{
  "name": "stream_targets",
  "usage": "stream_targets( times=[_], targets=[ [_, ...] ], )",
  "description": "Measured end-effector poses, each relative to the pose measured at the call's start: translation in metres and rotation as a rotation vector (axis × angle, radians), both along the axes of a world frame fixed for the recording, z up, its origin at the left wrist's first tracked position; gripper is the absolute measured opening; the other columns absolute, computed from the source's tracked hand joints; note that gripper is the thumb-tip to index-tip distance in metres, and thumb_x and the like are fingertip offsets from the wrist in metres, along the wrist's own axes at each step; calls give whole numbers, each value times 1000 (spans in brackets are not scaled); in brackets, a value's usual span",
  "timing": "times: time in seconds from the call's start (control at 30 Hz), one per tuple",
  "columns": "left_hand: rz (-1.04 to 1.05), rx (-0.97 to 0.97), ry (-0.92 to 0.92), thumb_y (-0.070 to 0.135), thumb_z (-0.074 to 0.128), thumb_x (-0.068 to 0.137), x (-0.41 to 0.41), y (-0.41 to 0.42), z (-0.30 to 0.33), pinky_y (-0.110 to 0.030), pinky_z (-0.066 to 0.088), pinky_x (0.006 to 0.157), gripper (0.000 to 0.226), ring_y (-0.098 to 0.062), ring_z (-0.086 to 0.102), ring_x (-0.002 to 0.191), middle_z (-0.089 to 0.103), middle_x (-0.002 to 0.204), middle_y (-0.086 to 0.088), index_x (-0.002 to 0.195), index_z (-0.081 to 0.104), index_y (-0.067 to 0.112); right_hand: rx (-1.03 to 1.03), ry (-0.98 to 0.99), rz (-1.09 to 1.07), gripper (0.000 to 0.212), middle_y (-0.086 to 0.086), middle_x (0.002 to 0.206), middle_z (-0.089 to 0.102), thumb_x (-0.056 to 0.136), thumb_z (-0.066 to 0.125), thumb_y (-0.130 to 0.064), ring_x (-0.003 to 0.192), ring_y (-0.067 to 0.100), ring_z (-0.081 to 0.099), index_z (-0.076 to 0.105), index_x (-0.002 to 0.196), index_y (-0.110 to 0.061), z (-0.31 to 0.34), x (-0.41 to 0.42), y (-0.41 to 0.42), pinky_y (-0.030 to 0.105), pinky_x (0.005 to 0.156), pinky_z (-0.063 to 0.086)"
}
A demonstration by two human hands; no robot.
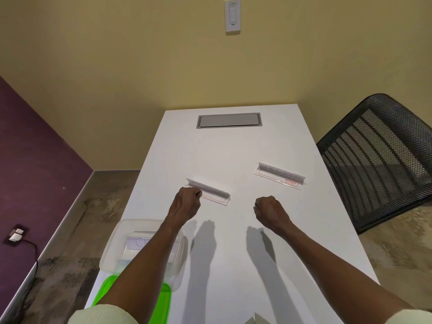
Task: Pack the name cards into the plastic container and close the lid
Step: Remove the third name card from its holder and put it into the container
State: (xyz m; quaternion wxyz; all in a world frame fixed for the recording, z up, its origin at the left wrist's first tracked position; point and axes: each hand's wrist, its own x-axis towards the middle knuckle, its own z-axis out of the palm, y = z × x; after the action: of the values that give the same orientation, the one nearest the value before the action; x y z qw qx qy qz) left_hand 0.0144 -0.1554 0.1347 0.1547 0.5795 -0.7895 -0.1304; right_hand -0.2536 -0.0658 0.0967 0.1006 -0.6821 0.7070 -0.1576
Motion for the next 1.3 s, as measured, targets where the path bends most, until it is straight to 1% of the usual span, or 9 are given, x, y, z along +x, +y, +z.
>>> stream_targets(
  times=[0.2, 0.37, 0.6, 0.67, 0.77, 0.9, 1.07, 1.17, 1.3],
  targets=[
    [12, 16, 26, 6, 47, 88, 2, -31, -11, -29, 28, 51, 28, -25, 35, 56, 46, 56, -7, 62, 39, 9, 64, -64, -38, 21, 15, 50, 40, 72, 41, -6, 54, 25, 29, 31, 54, -11, -19, 7, -30, 36, 48, 29],
    [36, 41, -3, 5, 43, 85, 3, -63, -21, -31, 35, 53, 21, -24, 44, 59, 55, 62, -9, 67, 51, 9, 169, -155, -115, 16, 10, 52, 47, 70, 36, -9, 52, 27, 40, 38, 55, -6, -30, 15, -57, 35, 50, 37],
    [29, 67, -26, -1, 32, 73, 2, -103, -31, -31, 14, 51, 23, -17, 14, 64, 20, 62, 0, 66, 20, 17, 324, -314, -204, 33, 0, 46, 35, 75, 43, -5, 55, 25, 39, 30, 46, -16, -38, 27, -93, 30, 53, 36],
    [66, 116, -23, 2, 32, 78, 3, -114, -38, -31, 14, 51, 20, -18, 13, 65, 22, 64, -2, 68, 21, 15, 414, -405, -283, 27, 11, 49, 50, 72, 45, -7, 55, 33, 48, 42, 46, -6, -43, 29, -101, 32, 55, 44],
    [169, 252, -1, 11, 33, 82, 5, -131, -54, -30, 20, 51, 15, -22, 19, 63, 30, 64, -3, 70, 25, 10, 539, -623, -389, 24, 20, 75, 69, 78, 51, -17, 73, 35, 68, 66, 70, 2, -51, 32, -116, 37, 70, 56],
    [268, 346, 28, 10, 40, 89, 3, -150, -65, -29, 34, 64, 12, -25, 44, 75, 51, 76, -4, 78, 45, 10, 573, -780, -508, 12, 15, 56, 63, 73, 52, -10, 50, 29, 61, 55, 63, -5, -49, 41, -133, 42, 63, 58],
    [297, 430, -19, 21, 43, 97, -3, -163, -71, -20, 23, 50, 38, -10, 33, 63, 26, 71, 15, 65, 24, 32, 624, -759, -536, 13, 14, 56, 62, 73, 50, -11, 45, 26, 57, 53, 61, -7, -44, 47, -146, 27, 53, 49],
    [288, 421, -31, 21, 44, 97, -7, -166, -73, -13, 22, 54, 40, -12, 35, 66, 27, 71, 16, 65, 24, 33, 650, -733, -535, 16, 13, 56, 62, 73, 51, -13, 38, 22, 53, 53, 57, -9, -47, 49, -151, 20, 49, 46],
    [316, 425, -4, 18, 46, 95, -4, -172, -81, -16, 26, 50, 39, -11, 38, 59, 36, 65, 11, 61, 31, 30, 671, -722, -549, 16, 13, 54, 61, 74, 52, -14, 39, 25, 53, 54, 58, -9, -55, 52, -160, 27, 54, 49]
  ],
)
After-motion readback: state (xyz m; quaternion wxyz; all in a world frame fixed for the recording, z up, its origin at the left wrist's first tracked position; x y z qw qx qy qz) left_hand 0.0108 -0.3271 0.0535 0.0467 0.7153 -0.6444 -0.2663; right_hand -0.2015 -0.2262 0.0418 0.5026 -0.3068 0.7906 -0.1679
